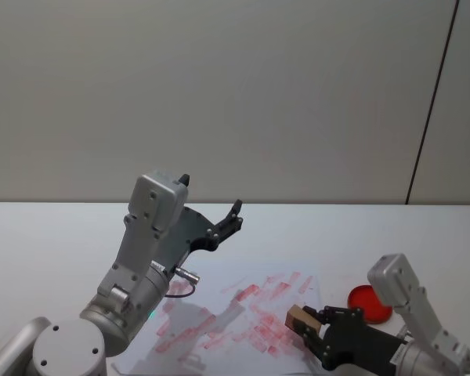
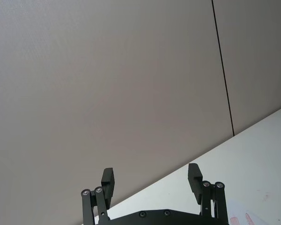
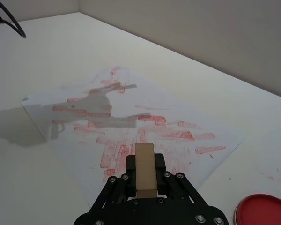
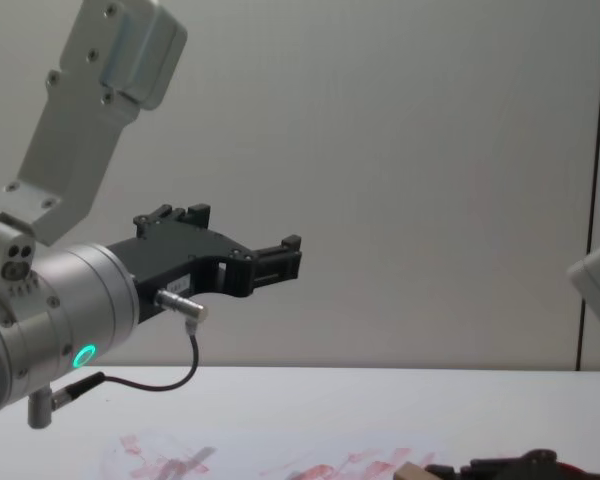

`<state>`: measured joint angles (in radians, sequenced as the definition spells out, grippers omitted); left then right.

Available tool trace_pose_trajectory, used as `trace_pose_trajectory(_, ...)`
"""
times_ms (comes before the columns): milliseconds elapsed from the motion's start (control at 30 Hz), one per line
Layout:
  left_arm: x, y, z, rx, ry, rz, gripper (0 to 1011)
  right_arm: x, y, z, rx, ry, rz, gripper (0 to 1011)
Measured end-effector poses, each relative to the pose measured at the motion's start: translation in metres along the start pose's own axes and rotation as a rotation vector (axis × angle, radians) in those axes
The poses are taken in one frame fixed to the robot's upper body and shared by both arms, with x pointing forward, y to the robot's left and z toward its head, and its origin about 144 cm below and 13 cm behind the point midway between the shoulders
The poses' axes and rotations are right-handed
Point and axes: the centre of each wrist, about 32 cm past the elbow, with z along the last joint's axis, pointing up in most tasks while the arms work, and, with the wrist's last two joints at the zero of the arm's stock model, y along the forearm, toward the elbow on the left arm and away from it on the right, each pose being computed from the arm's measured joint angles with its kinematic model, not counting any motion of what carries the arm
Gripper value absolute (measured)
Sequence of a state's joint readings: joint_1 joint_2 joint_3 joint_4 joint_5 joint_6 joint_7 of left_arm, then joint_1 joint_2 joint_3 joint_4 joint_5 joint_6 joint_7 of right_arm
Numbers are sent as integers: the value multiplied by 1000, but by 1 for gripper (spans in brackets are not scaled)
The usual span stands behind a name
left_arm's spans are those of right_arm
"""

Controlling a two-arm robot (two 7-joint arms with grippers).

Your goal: Use the one hand to pick up the stamp and affix it onto the A4 paper.

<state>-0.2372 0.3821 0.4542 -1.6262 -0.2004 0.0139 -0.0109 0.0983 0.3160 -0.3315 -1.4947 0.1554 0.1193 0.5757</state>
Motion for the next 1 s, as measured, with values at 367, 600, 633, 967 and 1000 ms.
trace_pose_trajectory(367, 0, 0, 0, 0, 0, 0, 1002, 3, -5, -9, -40, -9, 1, 216)
trace_pose_trajectory(600, 0, 0, 0, 0, 0, 0, 1002, 3, -5, -12, -54, -19, 7, 216)
trace_pose_trajectory(633, 0, 0, 0, 0, 0, 0, 1003, 3, -4, -13, -57, -21, 8, 216)
trace_pose_trajectory(967, 0, 0, 0, 0, 0, 0, 1003, 4, -3, -14, -72, -35, 17, 216)
trace_pose_trajectory(1000, 0, 0, 0, 0, 0, 0, 1002, 4, -3, -14, -74, -37, 18, 216)
